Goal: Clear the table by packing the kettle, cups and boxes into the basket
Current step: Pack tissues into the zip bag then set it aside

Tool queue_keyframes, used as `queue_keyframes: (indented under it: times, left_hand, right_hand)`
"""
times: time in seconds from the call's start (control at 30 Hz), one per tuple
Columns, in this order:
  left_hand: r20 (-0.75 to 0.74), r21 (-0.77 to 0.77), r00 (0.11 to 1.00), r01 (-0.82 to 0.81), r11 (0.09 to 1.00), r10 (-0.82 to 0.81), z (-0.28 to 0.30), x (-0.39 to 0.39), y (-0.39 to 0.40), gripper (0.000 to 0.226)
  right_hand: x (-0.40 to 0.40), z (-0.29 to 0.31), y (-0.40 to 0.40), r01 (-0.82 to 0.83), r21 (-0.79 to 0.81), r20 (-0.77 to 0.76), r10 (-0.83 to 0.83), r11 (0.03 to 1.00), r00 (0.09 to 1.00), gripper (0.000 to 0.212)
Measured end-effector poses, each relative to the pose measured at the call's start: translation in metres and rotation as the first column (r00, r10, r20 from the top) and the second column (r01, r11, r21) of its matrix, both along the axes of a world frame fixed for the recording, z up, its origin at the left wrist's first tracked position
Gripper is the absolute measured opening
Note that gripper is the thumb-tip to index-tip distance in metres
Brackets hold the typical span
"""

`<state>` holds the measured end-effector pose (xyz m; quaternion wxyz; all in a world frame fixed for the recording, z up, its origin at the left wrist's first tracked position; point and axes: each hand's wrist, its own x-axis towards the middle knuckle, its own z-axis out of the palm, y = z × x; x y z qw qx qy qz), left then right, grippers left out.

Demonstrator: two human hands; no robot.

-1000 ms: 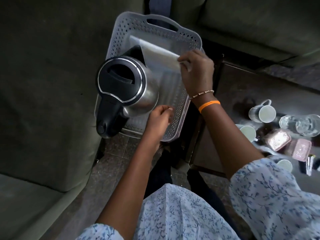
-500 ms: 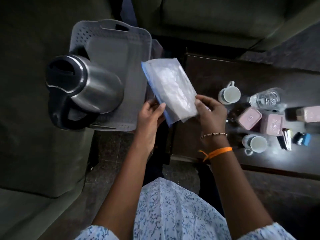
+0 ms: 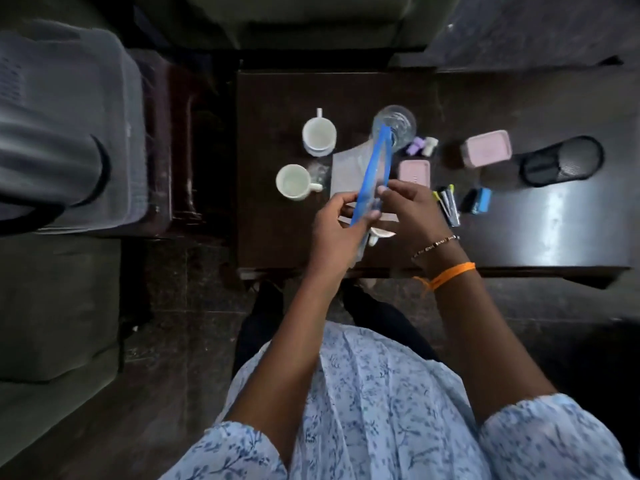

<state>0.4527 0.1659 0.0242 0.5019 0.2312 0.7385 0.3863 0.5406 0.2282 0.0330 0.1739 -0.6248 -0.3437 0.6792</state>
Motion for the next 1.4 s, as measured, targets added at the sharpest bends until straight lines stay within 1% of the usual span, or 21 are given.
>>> queue_keyframes:
  times: [0.1,0.2,0.27,0.33,0.43,0.5,0.6,0.67,0.73,0.8,0.87,0.97,1.03,1.1,1.13,1.2,1.23,1.3,1.33,1.37,1.4]
  left_hand:
    - [-0.018,-0.02,1.0,-0.013,1.0,0.013,0.002,0.021,0.003,0.016]
    - [-0.083,-0.036,0.996,-0.023,0.999,0.02,0.001,0.03,0.003,0.01]
    - [-0.182,-0.06,0.98,-0.092,0.994,0.079,-0.001,0.029,0.003,0.007]
    - [-0.29,-0.054,0.948,-0.153,0.987,0.131,-0.002,0.024,0.002,0.008]
    - [-0.41,0.004,0.904,-0.134,0.991,0.124,-0.001,0.013,0.002,0.007]
    - [-0.405,0.035,0.908,-0.102,0.994,0.107,0.002,0.01,0.005,0.006]
    - [-0.361,0.078,0.932,-0.013,0.997,0.04,0.006,0.011,0.007,0.006]
    - [-0.338,0.106,0.941,0.059,0.993,-0.02,0.009,0.014,0.006,0.004]
    - [-0.322,0.132,0.945,0.102,0.986,-0.055,0.011,0.017,0.005,0.003]
    - [-0.311,0.154,0.948,0.116,0.981,-0.063,0.012,0.016,0.004,0.005]
    - [-0.306,0.189,0.952,0.091,0.978,-0.03,0.014,0.012,0.003,0.003]
    - [-0.32,0.262,0.944,0.009,0.965,0.079,0.017,0.006,0.004,0.003]
    - [-0.322,0.292,0.938,-0.03,0.956,0.128,0.018,0.005,0.006,0.002]
    - [-0.313,0.301,0.94,-0.04,0.953,0.139,0.018,0.006,0.007,0.001]
    - [-0.304,0.304,0.943,-0.037,0.952,0.134,0.018,0.008,0.007,0.001]
    - [-0.288,0.31,0.951,-0.021,0.951,0.115,0.019,0.012,0.008,0.005]
    - [-0.278,0.309,0.955,-0.013,0.951,0.104,0.02,0.015,0.009,0.006]
    - [-0.257,0.3,0.963,0.002,0.954,0.079,0.019,0.021,0.01,0.007]
    - [-0.247,0.295,0.967,0.01,0.955,0.066,0.019,0.024,0.01,0.006]
    - [-0.238,0.288,0.97,0.019,0.957,0.052,0.018,0.028,0.01,0.004]
    - [-0.23,0.281,0.972,0.026,0.959,0.042,0.017,0.031,0.01,0.004]
  right_hand:
    - [0.028,-0.004,0.004,0.007,-0.017,0.004,-0.006,1.0,1.0,0.027]
    - [0.043,-0.01,0.004,0.003,0.093,0.124,-0.014,0.996,0.992,0.025]
    - [0.047,-0.012,0.002,-0.088,0.226,0.324,0.011,0.97,0.946,0.028]
    - [0.05,-0.007,-0.001,-0.237,0.362,0.506,0.024,0.901,0.862,0.031]
    - [0.049,0.006,-0.007,-0.416,0.466,0.585,0.08,0.781,0.807,0.033]
    - [0.047,0.012,-0.011,-0.551,0.416,0.693,0.14,0.723,0.707,0.033]
    - [0.043,0.019,-0.019,-0.742,0.293,0.859,0.175,0.603,0.481,0.029]
    - [0.041,0.02,-0.018,-0.867,0.225,0.917,0.205,0.445,0.343,0.026]
    - [0.036,0.018,-0.016,-0.951,0.176,0.9,0.35,0.255,0.26,0.031]
    - [0.031,0.014,-0.016,-0.981,0.137,0.845,0.502,0.134,0.187,0.034]
    - [0.029,0.01,-0.016,-0.991,0.086,0.799,0.587,0.105,0.132,0.032]
    - [0.03,0.003,-0.012,-0.997,-0.022,0.736,0.676,0.077,0.036,0.028]
    - [0.03,0.0,-0.008,-0.994,-0.072,0.708,0.706,0.084,0.009,0.029]
    - [0.029,-0.004,-0.005,-0.988,-0.094,0.69,0.723,0.126,0.027,0.033]
    - [0.029,-0.006,-0.004,-0.981,-0.102,0.67,0.74,0.166,0.056,0.04]
    - [0.027,-0.008,-0.002,-0.944,-0.141,0.596,0.787,0.298,0.16,0.057]
    - [0.025,-0.01,0.001,-0.912,-0.167,0.55,0.803,0.376,0.23,0.064]
    - [0.02,-0.017,0.006,-0.8,-0.215,0.454,0.782,0.56,0.426,0.068]
    - [0.016,-0.024,0.008,-0.699,-0.216,0.402,0.715,0.682,0.572,0.066]
    - [0.013,-0.028,0.009,-0.55,-0.215,0.323,0.591,0.807,0.739,0.061]
    - [0.009,-0.032,0.01,-0.37,-0.221,0.221,0.416,0.902,0.882,0.052]
